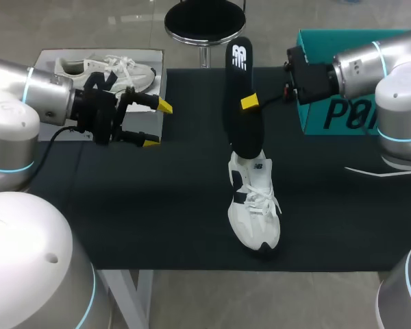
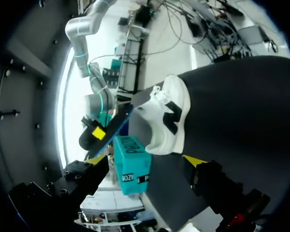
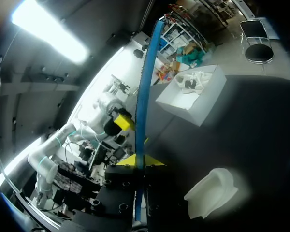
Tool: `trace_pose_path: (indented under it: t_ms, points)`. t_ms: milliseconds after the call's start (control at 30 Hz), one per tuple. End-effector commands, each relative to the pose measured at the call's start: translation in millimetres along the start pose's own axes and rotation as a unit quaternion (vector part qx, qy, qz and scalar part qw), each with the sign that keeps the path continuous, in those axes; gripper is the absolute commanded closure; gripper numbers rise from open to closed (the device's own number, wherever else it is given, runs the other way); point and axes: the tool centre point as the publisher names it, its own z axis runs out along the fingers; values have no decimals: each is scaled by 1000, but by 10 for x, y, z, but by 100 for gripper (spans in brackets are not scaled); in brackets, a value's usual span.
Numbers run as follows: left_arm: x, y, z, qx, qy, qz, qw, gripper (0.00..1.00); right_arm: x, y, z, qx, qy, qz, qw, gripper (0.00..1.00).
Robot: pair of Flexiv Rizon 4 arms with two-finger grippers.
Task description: Take the shoe out of the shoebox, open the shoe tongue, remove and reinsert the insole, then place the shoe into the shoebox
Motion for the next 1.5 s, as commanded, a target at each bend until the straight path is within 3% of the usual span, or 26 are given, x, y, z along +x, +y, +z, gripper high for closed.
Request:
trace_pose_path:
  t_ms: [33,233,333,767,867,933,1167,1500]
  points:
    - [-33,180,-63,-27,24,-102,994,0,28,0,-56,4,-5,2,1000,100]
    - [-222,317,-130,-28,63,-114,991,0,7,-21,-99,6,-9,3,1000,100]
    - [-392,319,-102,-14,49,-71,996,0,-5,-43,-77,9,-5,5,1000,100]
    - [-392,319,-102,-14,49,-71,996,0,4,12,-103,14,-3,1,1000,100]
    - [-484,336,-37,-27,106,-141,984,0,-6,34,-121,16,-3,-2,1000,100]
    - [-493,343,-21,-14,121,-179,976,0,-12,46,-140,17,-4,-3,1000,100]
    - [-264,472,-52,-17,165,-292,942,0,-46,58,-210,17,-6,-7,1000,100]
    - [-26,416,-78,-21,173,-318,932,0,-88,83,-378,26,-19,-9,999,100]
